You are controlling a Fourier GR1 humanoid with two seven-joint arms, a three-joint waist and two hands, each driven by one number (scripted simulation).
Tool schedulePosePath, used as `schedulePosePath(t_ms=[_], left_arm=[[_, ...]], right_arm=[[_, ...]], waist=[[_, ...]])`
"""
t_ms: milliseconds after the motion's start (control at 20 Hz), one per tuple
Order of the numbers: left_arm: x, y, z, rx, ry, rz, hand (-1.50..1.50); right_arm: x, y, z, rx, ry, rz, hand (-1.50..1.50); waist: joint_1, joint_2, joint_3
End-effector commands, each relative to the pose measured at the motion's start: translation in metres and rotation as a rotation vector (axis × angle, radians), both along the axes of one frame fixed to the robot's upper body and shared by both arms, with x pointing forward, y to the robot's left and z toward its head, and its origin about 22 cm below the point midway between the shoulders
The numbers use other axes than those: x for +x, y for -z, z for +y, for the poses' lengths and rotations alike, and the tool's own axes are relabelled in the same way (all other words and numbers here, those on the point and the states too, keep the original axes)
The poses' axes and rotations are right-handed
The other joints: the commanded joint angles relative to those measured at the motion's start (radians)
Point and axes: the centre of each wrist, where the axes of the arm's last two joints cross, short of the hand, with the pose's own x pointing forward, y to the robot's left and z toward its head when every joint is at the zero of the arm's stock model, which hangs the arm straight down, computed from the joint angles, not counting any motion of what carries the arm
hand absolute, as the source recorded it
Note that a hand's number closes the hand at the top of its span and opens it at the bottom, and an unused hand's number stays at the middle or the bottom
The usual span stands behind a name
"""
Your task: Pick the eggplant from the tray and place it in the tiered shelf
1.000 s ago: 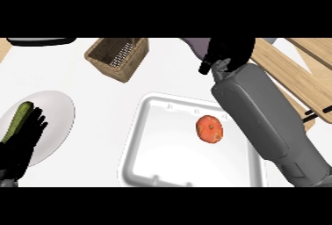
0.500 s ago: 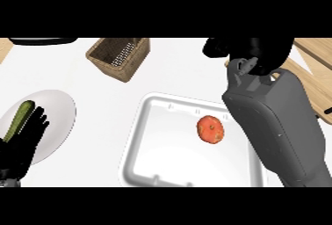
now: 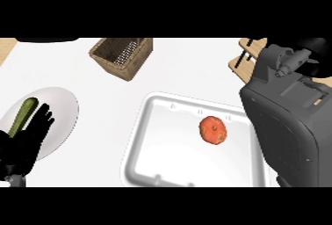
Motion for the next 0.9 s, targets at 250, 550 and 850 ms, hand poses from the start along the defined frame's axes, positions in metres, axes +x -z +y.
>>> schedulePosePath(t_ms=[250,550,850], left_arm=[[-0.001,0.003,0.015,0.005,-0.008,0.009,0.00],[-0.005,0.007,0.003,-0.012,0.017,0.001,0.00],[-0.001,0.011,0.003,-0.013,0.023,-0.007,0.00]], right_arm=[[0.010,-0.044,-0.030,-0.022,0.321,0.196,1.50],[0.019,-0.059,-0.046,-0.039,0.366,0.234,1.50],[0.025,-0.056,-0.074,-0.092,0.439,0.256,1.50]], waist=[[0.000,0.003,-0.001],[0.020,0.008,0.000],[0.017,0.012,0.000]])
